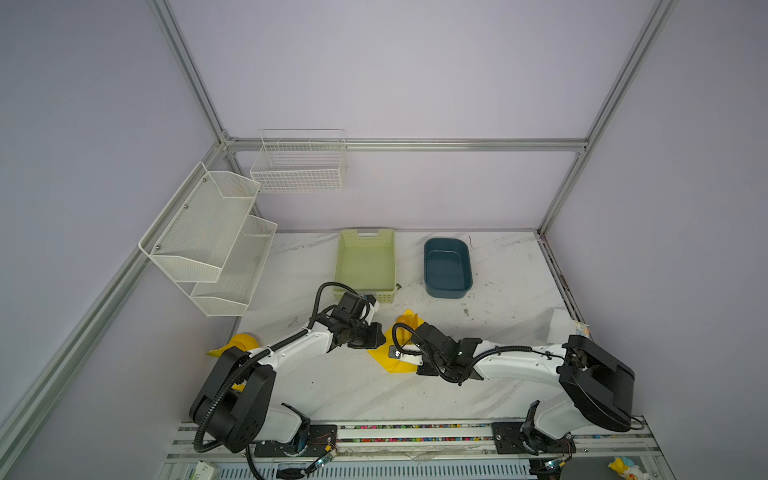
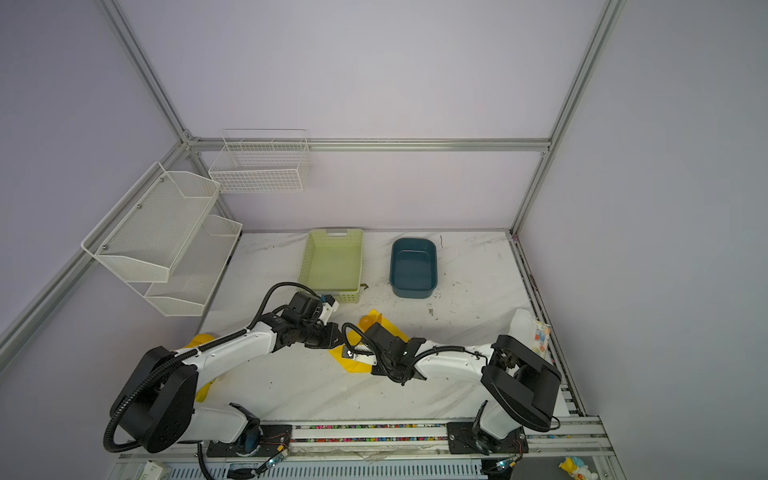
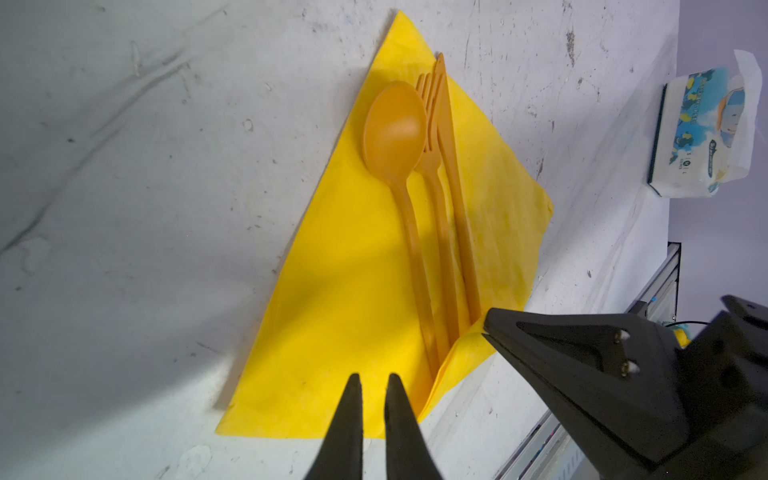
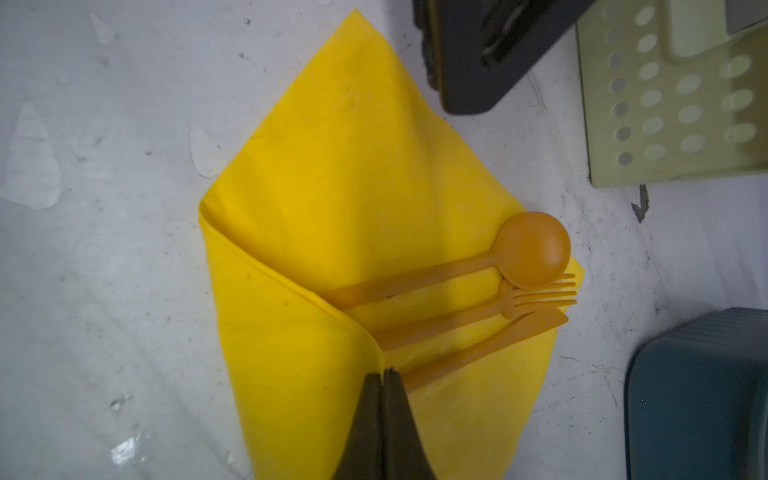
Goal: Place the utensils on the paper napkin and roll it up
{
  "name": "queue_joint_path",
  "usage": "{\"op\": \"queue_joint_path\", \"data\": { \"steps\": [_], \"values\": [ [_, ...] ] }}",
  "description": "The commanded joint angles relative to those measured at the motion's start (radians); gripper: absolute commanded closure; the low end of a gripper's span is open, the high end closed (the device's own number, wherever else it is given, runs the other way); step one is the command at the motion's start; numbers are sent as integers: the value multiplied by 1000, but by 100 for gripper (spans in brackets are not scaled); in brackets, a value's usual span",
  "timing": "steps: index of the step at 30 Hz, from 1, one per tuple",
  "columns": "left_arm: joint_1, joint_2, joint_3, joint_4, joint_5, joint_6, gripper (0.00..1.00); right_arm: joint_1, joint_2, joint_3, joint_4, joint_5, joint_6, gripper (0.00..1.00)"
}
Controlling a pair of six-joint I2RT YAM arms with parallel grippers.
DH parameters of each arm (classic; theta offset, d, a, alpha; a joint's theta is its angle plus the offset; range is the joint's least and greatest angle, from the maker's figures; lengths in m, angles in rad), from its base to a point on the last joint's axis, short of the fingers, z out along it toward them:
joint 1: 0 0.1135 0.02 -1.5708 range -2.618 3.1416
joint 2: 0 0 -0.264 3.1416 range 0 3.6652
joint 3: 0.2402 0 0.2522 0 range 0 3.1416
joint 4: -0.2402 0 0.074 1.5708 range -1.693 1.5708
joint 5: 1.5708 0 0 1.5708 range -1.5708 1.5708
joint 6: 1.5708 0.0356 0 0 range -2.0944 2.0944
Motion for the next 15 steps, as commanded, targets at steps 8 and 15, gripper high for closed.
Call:
{"op": "queue_joint_path", "data": {
  "steps": [8,15],
  "values": [
    [-10,-3,-53,2,14,-15,88,-25,46,46,27,-36,-42,100],
    [-9,-13,-68,-11,-10,-20,89,-39,70,51,26,-47,-43,100]
  ]
}}
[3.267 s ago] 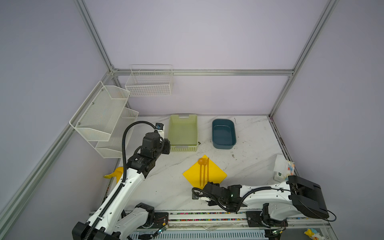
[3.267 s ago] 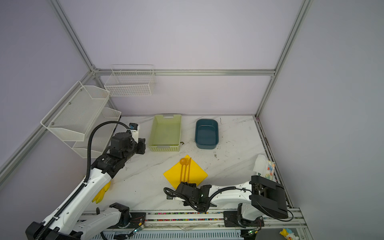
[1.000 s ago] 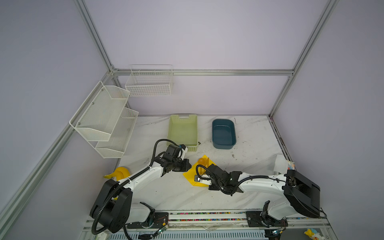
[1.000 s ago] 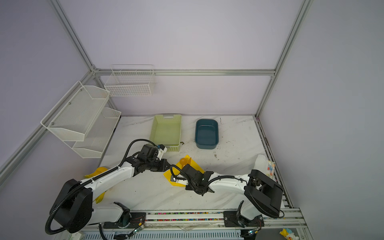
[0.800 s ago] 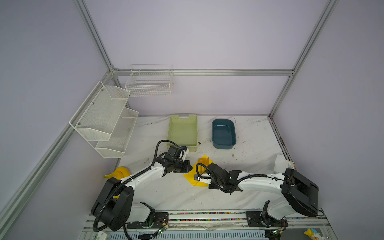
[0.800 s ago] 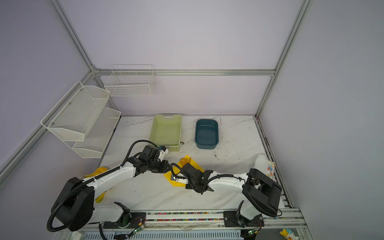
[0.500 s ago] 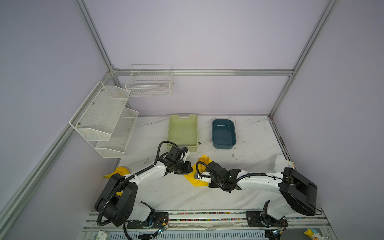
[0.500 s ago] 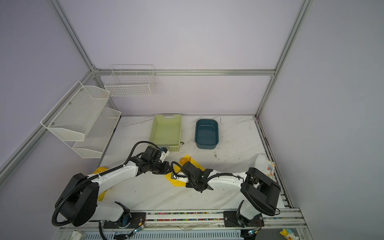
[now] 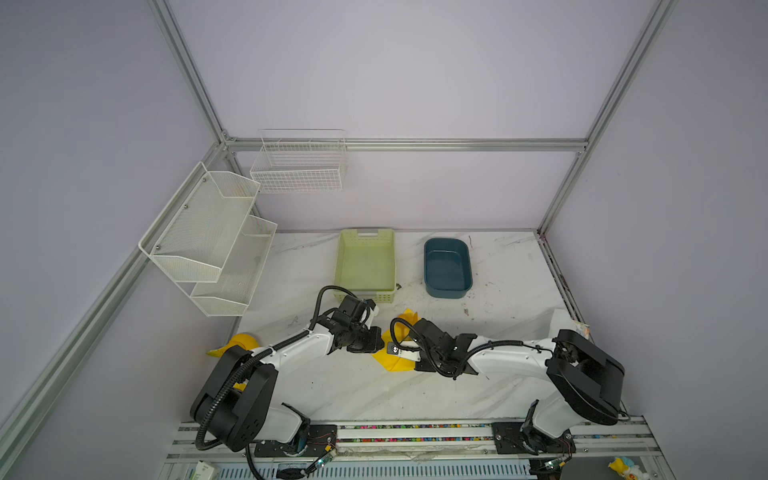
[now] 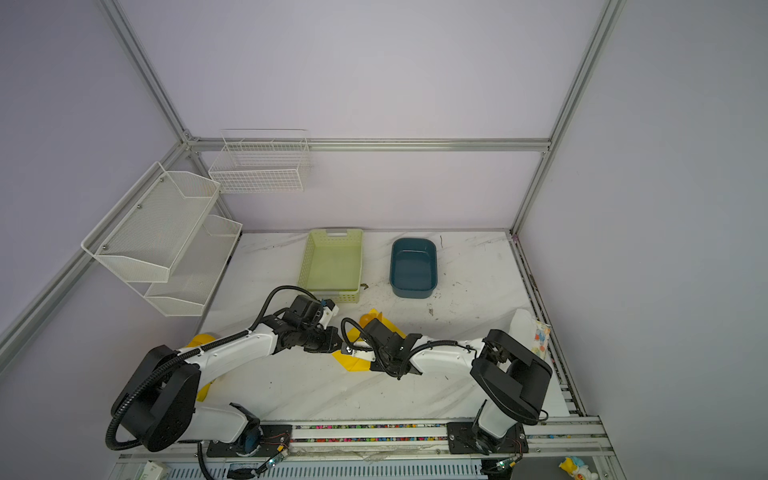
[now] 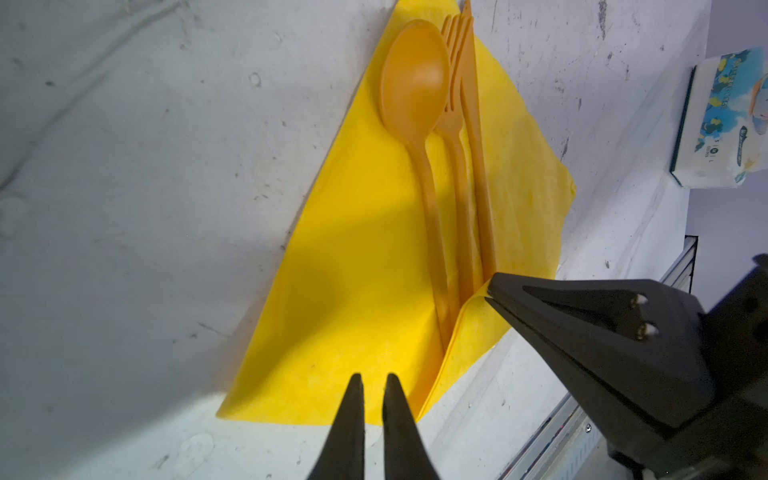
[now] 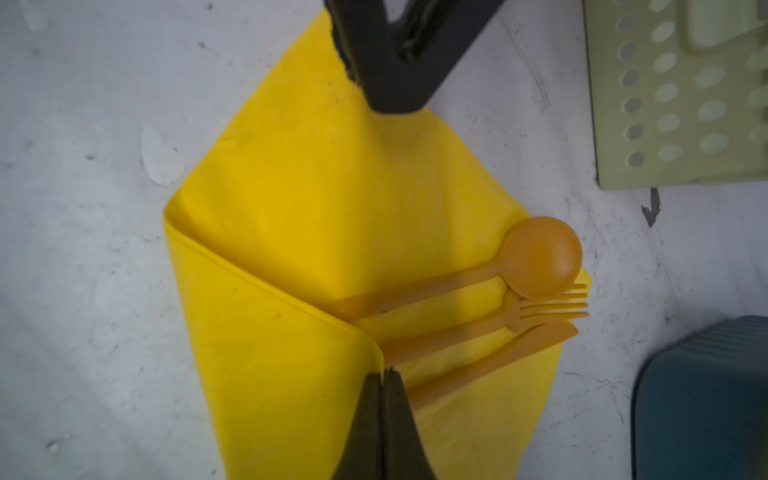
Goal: Place the utensils on the paper napkin and roll it up
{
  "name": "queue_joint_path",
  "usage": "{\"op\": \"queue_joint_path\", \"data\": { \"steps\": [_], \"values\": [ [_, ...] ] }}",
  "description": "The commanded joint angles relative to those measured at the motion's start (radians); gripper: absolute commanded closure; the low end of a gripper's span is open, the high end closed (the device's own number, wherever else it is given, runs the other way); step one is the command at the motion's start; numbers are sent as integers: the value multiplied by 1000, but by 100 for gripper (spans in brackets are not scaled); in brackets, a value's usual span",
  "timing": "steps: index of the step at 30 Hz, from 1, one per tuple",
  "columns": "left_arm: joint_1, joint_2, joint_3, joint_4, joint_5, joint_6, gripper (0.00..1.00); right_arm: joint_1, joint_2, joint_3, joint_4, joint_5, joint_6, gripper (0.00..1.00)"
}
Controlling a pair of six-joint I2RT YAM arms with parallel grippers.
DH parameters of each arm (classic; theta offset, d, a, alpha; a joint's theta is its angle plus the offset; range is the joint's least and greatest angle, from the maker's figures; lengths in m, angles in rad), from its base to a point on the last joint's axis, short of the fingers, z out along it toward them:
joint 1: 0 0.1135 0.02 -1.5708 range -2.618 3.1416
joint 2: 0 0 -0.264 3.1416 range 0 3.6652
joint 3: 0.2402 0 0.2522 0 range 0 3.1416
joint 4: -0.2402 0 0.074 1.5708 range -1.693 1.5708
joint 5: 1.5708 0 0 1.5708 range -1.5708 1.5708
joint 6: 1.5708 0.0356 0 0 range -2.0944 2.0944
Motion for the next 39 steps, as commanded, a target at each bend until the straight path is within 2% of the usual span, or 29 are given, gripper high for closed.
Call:
{"op": "queue_joint_path", "data": {
  "steps": [1,8,19,27,39],
  "values": [
    [-5,-18,-40,-6,-8,-18,89,-9,15,21,12,-23,-24,100],
    [-5,-78,-48,-17,-13,-40,89,-20,18,13,14,-29,-23,100],
    [-5,-151,-155,142,201,-202,89,-30,36,16,18,-44,-24,100],
    [-5,-107,-262,338,338,-335,91,-33,36,17,20,-49,-24,100],
    [-9,-23,-250,387,358,-366,95,-35,29,17,21,-56,-21,100]
  ]
}}
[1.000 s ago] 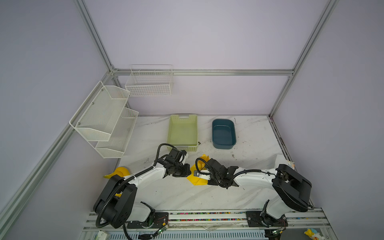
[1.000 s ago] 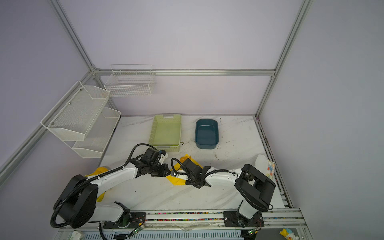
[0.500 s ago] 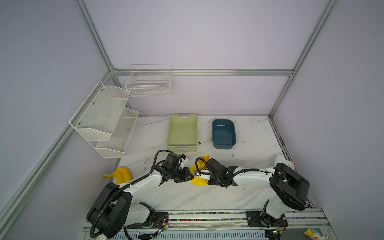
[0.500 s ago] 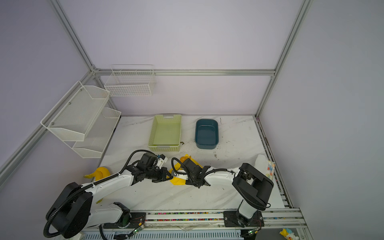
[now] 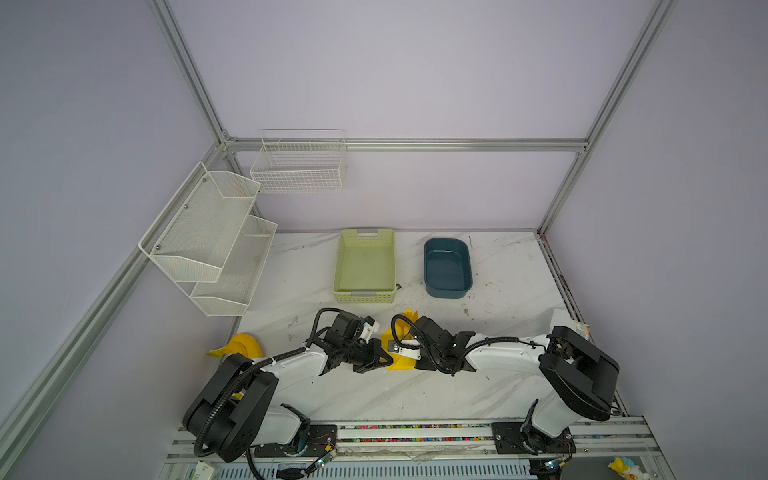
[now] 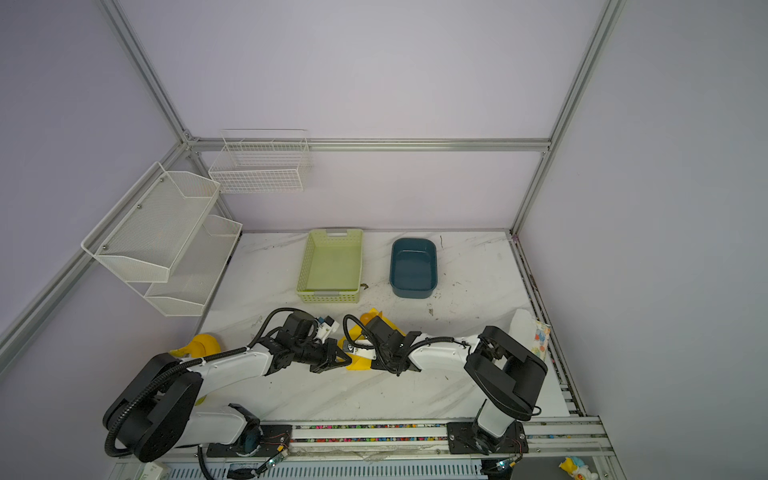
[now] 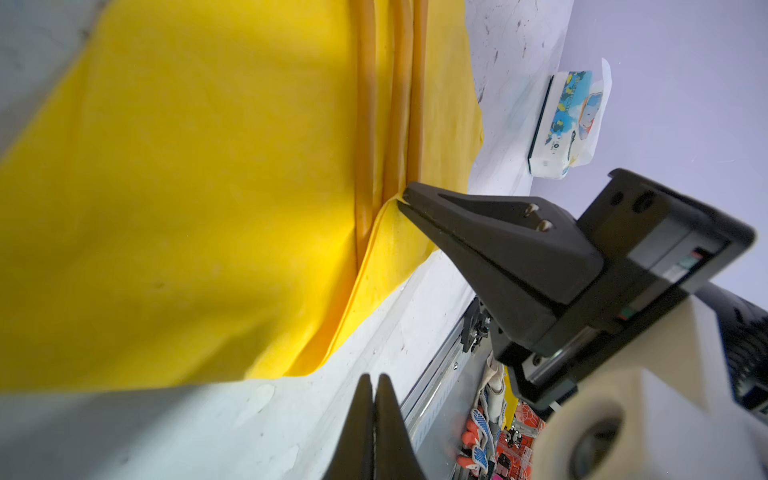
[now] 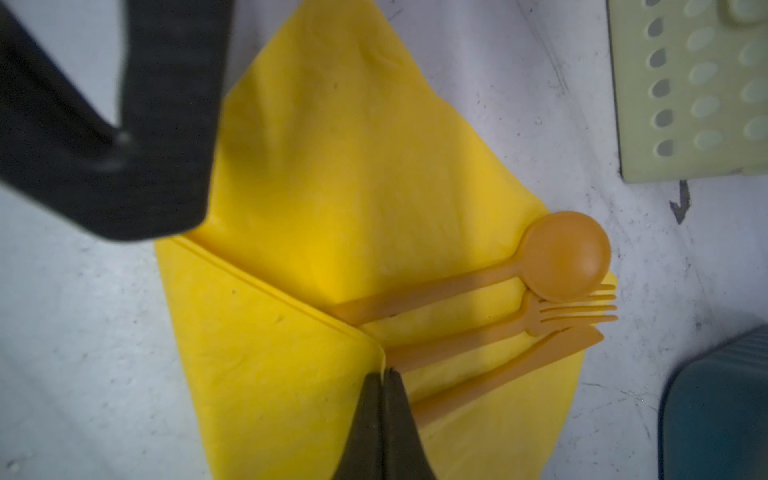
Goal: Place the utensils on the paper napkin and roll it up
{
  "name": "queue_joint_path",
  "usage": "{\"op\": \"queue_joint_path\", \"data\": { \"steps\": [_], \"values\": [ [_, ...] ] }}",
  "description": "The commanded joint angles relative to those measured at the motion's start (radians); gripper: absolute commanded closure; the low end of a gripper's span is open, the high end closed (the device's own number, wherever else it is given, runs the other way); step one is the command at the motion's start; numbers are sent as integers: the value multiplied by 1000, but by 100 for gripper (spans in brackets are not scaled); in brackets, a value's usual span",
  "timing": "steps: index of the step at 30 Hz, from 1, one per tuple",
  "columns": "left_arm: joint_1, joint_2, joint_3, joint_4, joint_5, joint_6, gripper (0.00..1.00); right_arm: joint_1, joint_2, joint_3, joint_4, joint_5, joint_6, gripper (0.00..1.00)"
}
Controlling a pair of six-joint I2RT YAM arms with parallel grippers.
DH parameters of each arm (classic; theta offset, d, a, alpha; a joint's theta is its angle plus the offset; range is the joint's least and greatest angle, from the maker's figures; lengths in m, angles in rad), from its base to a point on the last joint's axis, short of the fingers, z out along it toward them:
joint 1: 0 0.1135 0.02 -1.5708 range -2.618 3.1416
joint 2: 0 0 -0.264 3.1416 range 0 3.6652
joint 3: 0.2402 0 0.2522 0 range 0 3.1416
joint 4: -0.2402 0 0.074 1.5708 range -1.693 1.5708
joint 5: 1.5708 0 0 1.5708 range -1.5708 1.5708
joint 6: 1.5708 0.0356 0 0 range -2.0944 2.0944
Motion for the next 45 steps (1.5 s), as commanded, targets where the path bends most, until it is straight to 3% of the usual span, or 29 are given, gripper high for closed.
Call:
{"op": "queue_joint_path", "data": {
  "steps": [1,17,30,45],
  "values": [
    [-10,25,-12,48,33,-24,96,-6,-1,15,7,-16,-13,100],
    [-63,131,21,61,20,-40,97,-11,-14,9,9,-11,-12,100],
    [-65,83,45,54,-14,-70,98,-14,-21,10,8,-17,-9,100],
    [-78,122,76,60,-26,-86,100,-19,-28,9,2,-17,-6,100]
  ]
}}
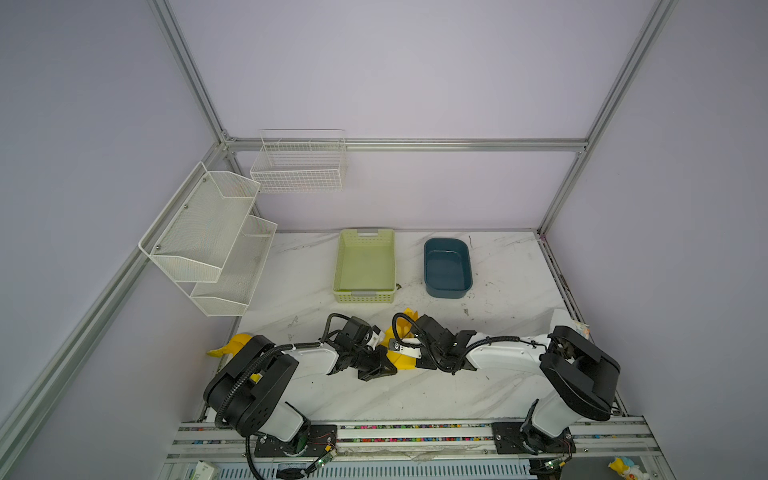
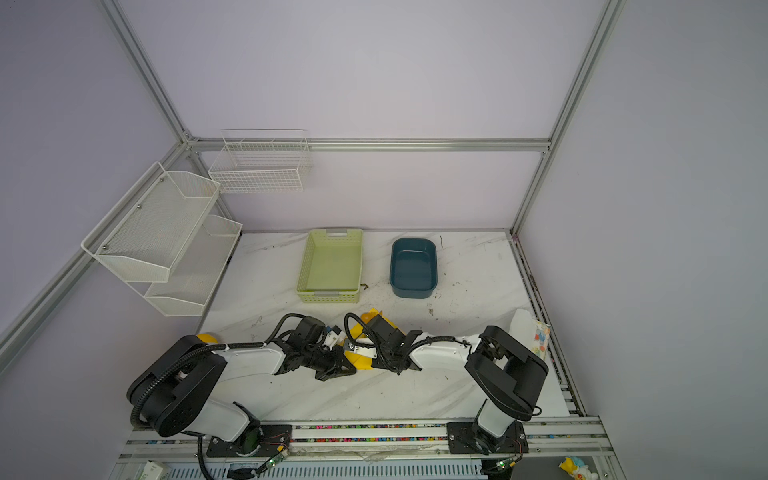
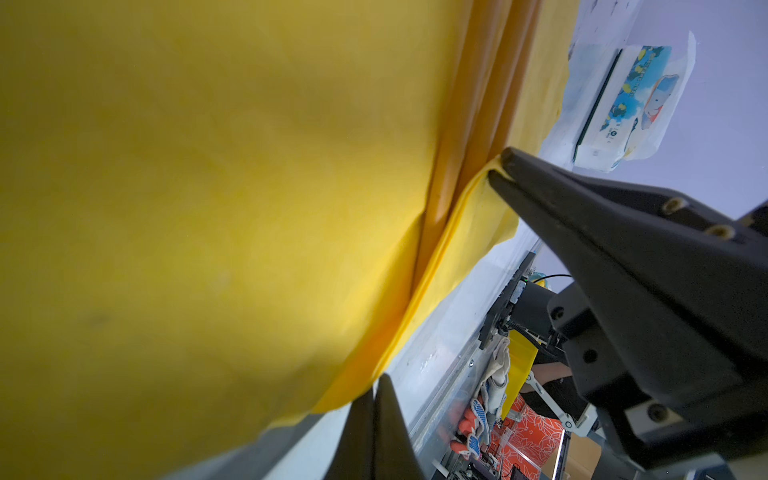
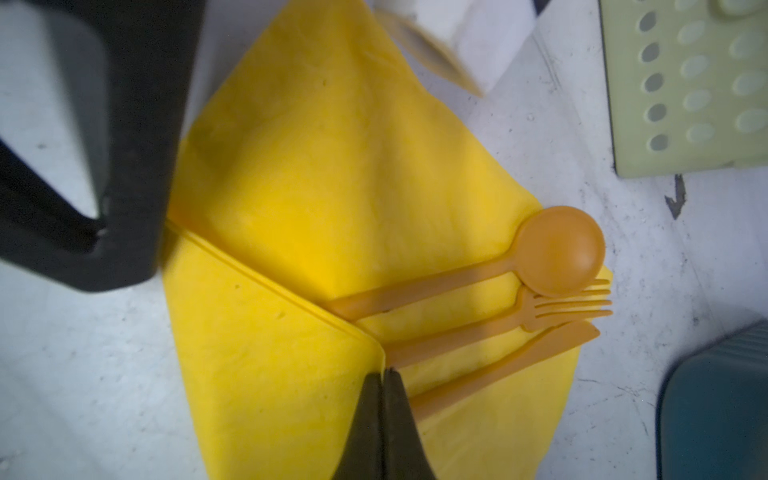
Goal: Place the utensils on the paper napkin and roll it up
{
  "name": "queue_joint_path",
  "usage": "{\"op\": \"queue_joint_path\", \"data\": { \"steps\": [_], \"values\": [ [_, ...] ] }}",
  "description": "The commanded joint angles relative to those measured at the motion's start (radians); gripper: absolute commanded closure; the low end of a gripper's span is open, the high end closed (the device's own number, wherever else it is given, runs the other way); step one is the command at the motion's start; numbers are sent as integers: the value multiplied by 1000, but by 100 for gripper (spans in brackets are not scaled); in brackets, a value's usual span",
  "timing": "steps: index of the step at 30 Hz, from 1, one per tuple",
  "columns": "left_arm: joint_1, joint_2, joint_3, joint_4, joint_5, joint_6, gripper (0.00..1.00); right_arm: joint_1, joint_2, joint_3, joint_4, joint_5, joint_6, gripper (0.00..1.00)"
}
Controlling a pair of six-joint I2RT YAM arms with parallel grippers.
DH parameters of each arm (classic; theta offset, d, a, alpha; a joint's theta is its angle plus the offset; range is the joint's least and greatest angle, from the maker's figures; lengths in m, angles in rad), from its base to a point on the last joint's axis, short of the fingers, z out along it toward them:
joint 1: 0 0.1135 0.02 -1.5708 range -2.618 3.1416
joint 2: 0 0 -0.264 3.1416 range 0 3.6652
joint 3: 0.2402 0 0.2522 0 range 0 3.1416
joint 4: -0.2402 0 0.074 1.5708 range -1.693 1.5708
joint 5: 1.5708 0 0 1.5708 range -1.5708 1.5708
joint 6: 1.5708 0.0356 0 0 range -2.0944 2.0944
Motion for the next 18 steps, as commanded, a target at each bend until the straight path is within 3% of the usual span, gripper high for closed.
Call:
{"op": "queue_joint_path", "data": {
  "steps": [1,18],
  "values": [
    [-7,-12,72,22,-8,-21,100,-6,-25,9,3,-11,-6,100],
    [-8,-27,78,64,-24,-29,100,-10,-26,10,0,-10,-7,100]
  ]
}}
